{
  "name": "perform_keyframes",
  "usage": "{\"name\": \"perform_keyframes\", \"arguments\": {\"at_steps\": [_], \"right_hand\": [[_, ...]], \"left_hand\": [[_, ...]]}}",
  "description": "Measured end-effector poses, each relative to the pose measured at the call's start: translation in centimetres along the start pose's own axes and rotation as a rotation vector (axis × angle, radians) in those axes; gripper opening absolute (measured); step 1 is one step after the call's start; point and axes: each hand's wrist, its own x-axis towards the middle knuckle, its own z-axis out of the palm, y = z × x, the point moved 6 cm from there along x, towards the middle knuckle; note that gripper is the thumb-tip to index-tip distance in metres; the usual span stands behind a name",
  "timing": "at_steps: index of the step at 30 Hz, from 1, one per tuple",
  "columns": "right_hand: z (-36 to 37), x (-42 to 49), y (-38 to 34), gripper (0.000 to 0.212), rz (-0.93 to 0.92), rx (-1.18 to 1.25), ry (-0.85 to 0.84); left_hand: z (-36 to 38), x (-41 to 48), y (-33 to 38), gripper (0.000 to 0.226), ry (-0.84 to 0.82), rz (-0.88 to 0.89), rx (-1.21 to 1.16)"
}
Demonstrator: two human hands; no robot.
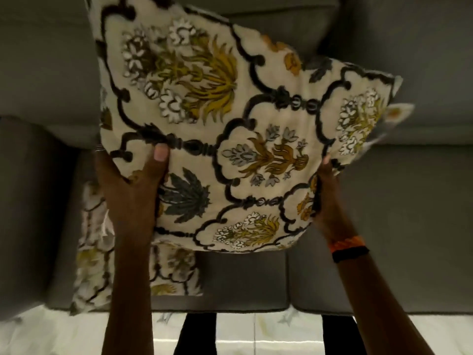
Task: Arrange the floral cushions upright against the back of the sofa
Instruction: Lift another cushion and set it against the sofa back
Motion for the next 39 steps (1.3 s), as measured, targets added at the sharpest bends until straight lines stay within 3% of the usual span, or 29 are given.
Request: {"name": "perform_keyframes", "arguments": {"at_steps": [1, 2, 4, 7, 10, 14, 17, 19, 21, 23, 25, 28, 30, 34, 36, 37, 39], "right_hand": [[-4.1, 0.1, -0.3, 0.049, -0.014, -0.013, 0.008], [-7.9, -0.2, -1.2, 0.044, -0.012, -0.028, 0.026], [-14.9, -0.2, -2.1, 0.05, 0.007, -0.028, 0.119], [-27.4, 1.6, -1.2, 0.044, 0.082, 0.09, 0.273], [-37.1, 3.6, 0.0, 0.057, 0.174, 0.367, 0.439], [-46.4, 6.4, 0.3, 0.071, 0.206, 0.658, 0.493], [-53.0, 8.5, 1.7, 0.082, 0.221, 0.747, 0.489], [-56.5, 9.8, 3.5, 0.091, 0.292, 0.718, 0.531], [-61.5, 11.5, 7.5, 0.076, 0.374, 0.553, 0.643], [-66.0, 12.6, 9.1, 0.066, 0.265, 0.362, 0.733], [-68.8, 12.3, 6.2, 0.081, 0.117, 0.152, 0.808], [-69.6, 11.1, -2.6, 0.088, -0.032, -0.047, 0.846], [-71.7, 12.0, -5.1, 0.083, -0.082, -0.13, 0.759], [-73.0, 16.0, -7.3, 0.071, -0.105, -0.326, 0.476], [-72.8, 17.1, -6.7, 0.076, -0.053, -0.33, 0.411], [-72.6, 17.2, -6.7, 0.079, -0.04, -0.326, 0.396], [-72.9, 16.9, -6.7, 0.071, -0.047, -0.337, 0.432]], "left_hand": [[4.1, -1.5, 1.8, 0.076, -0.03, 0.052, 0.04], [8.6, -3.0, 3.6, 0.075, -0.07, 0.095, 0.089], [17.3, -6.0, 6.8, 0.074, -0.167, 0.194, 0.162], [31.6, -10.9, 9.2, 0.081, -0.343, 0.329, 0.289], [44.9, -15.7, 9.9, 0.084, -0.516, 0.562, 0.486], [58.7, -22.1, 10.0, 0.091, -0.542, 0.841, 0.662], [67.2, -25.7, 8.9, 0.091, -0.554, 0.959, 0.723], [71.9, -27.0, 7.3, 0.089, -0.586, 1.002, 0.755], [76.1, -28.3, 5.8, 0.083, -0.604, 1.058, 0.765], [78.7, -29.4, 5.2, 0.071, -0.577, 1.115, 0.745], [79.0, -29.9, 6.0, 0.058, -0.485, 1.144, 0.66], [74.1, -30.1, 6.0, 0.058, -0.256, 0.99, 0.593], [69.3, -29.9, 4.2, 0.082, -0.142, 0.692, 0.522], [66.3, -30.2, -3.5, 0.126, -0.176, 0.039, 0.133], [67.5, -30.9, -6.2, 0.115, -0.278, -0.22, -0.114], [68.4, -31.2, -6.8, 0.095, -0.356, -0.315, -0.171], [70.5, -31.4, -6.8, 0.061, -0.525, -0.319, -0.19]]}}
